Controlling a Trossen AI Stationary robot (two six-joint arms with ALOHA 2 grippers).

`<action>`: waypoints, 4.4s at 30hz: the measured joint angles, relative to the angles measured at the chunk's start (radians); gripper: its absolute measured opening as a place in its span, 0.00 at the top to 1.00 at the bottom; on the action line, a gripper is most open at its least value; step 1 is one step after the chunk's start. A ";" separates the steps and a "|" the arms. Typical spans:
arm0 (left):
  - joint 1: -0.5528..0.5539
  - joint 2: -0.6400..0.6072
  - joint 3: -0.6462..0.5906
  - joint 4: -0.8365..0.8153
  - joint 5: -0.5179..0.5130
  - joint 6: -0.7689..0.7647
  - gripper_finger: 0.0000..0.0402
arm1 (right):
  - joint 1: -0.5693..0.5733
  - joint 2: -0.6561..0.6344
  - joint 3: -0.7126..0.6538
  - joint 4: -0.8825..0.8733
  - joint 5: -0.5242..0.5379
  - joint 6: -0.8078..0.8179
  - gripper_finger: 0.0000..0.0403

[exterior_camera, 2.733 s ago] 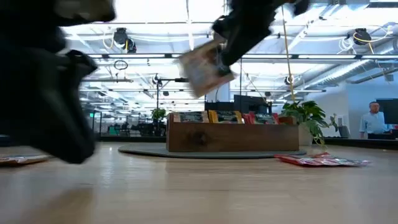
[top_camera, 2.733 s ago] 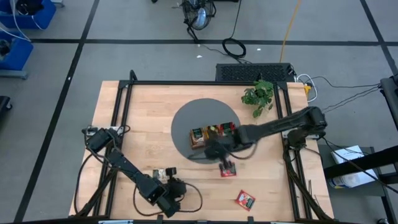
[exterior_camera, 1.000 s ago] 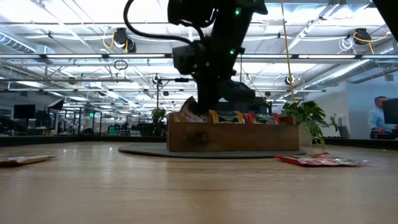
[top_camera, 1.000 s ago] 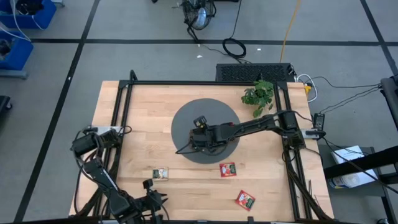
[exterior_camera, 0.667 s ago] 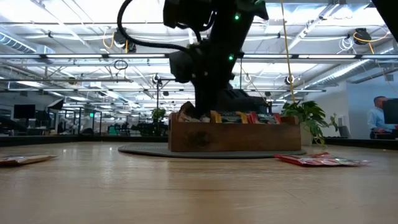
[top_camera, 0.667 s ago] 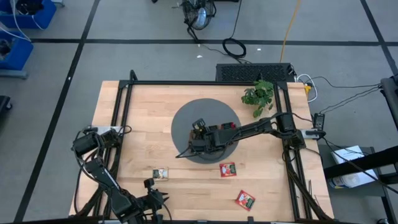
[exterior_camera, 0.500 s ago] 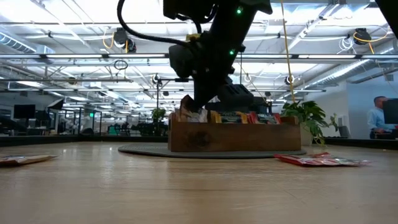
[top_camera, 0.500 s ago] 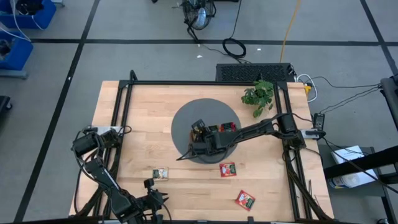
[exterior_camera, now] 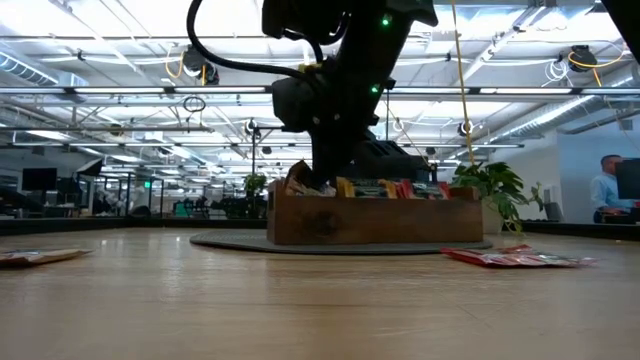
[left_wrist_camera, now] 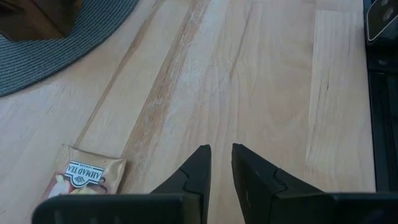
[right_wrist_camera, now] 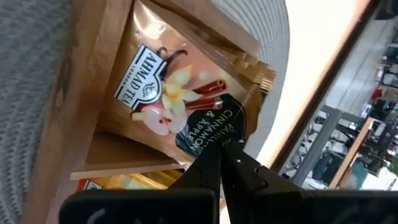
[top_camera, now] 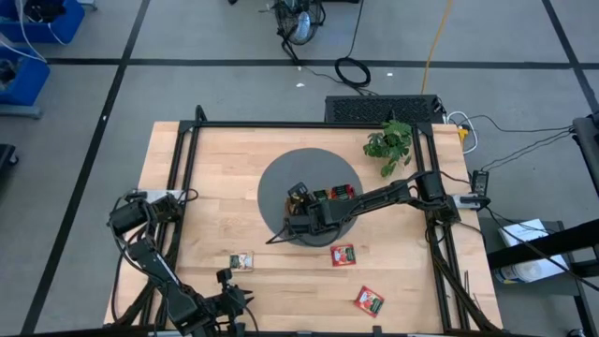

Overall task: Pick & Place Tea
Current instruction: Put the brown tea bag into the left section of the wooden organizer, then adjust the wooden organizer

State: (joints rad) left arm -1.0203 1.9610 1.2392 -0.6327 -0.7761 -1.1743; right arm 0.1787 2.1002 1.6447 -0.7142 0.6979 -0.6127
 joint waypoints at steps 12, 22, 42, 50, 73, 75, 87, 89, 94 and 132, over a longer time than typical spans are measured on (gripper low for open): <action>0.000 0.000 0.000 0.000 0.000 -0.008 0.82 | 0.023 0.000 0.000 0.009 -0.042 -0.060 0.86; 0.000 0.000 0.000 0.000 0.001 -0.009 0.82 | 0.036 -0.009 0.000 0.071 -0.043 -0.047 0.65; -0.001 0.000 0.000 0.005 -0.006 -0.001 0.82 | -0.140 -0.418 -0.263 0.374 -1.043 0.327 0.68; 0.038 0.000 0.000 0.005 -0.192 0.033 0.82 | -0.198 -0.663 -0.614 0.542 -1.022 0.368 0.95; 0.573 0.001 -0.001 0.374 0.239 0.597 0.82 | -0.019 -1.177 -1.274 0.638 -0.248 0.917 1.00; 0.584 0.009 -0.001 0.383 0.277 0.606 0.82 | -0.019 -1.176 -1.292 0.635 -0.244 0.939 1.00; 0.603 0.043 -0.001 0.248 0.242 0.534 0.82 | -0.022 -1.140 -1.408 0.821 -0.201 0.993 1.00; 0.601 0.043 -0.001 0.254 0.229 0.534 0.82 | -0.031 -1.122 -1.416 0.825 -0.203 0.995 1.00; 0.601 0.043 -0.008 0.199 0.163 0.489 0.82 | -0.042 -1.054 -1.416 0.922 -0.258 0.988 1.00; 0.552 0.043 -0.008 0.083 0.078 0.497 0.82 | -0.040 -0.802 -1.415 1.296 -0.384 0.970 1.00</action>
State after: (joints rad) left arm -0.4684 2.0037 1.2312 -0.5494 -0.6984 -0.6773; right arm 0.1389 1.2979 0.2296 0.5819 0.3140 0.3571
